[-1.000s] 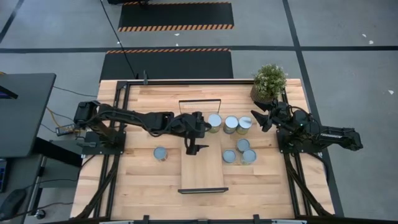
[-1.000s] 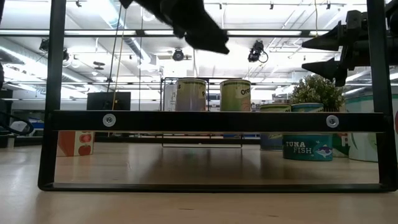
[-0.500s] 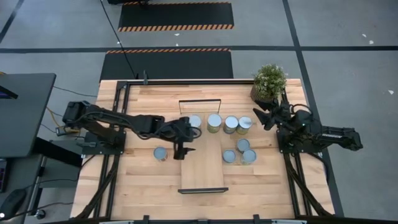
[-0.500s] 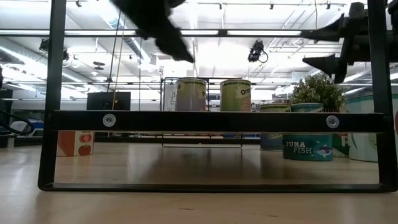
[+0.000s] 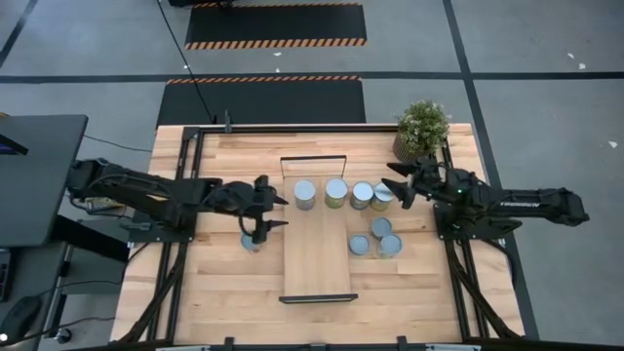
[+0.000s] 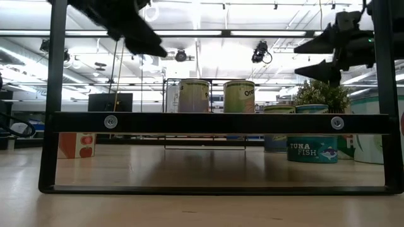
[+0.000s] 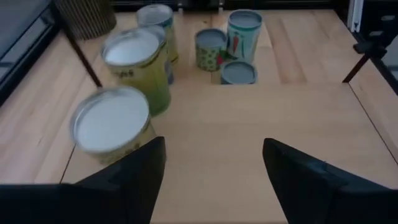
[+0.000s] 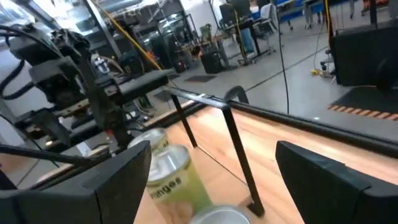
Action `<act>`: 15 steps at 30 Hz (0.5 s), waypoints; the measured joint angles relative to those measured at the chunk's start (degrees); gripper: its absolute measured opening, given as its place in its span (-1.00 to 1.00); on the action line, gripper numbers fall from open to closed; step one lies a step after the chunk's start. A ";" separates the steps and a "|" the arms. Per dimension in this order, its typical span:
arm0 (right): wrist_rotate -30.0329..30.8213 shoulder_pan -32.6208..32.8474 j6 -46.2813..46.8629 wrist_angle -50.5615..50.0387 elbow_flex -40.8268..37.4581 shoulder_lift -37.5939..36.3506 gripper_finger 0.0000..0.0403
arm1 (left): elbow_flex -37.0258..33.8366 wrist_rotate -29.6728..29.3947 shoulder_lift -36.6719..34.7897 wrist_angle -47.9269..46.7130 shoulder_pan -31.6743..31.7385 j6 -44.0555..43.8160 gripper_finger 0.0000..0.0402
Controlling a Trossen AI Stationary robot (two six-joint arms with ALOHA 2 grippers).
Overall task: Pick and place cans onto a shelf
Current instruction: Adjust the canned oranges on the shelf
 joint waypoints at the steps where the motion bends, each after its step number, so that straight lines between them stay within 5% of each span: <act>1: 0.00 -0.03 -0.29 -0.27 0.75 1.84 0.75 | -0.82 -0.05 -0.88 -0.30 0.06 -0.80 0.37; 5: -0.24 -0.07 -2.68 -0.56 4.21 9.13 0.75 | -3.08 -0.56 -3.27 1.00 0.39 -2.18 0.37; 15: -13.29 -0.20 -9.11 -0.07 12.94 26.66 0.75 | -5.67 -1.21 -6.70 0.69 0.15 -4.09 0.37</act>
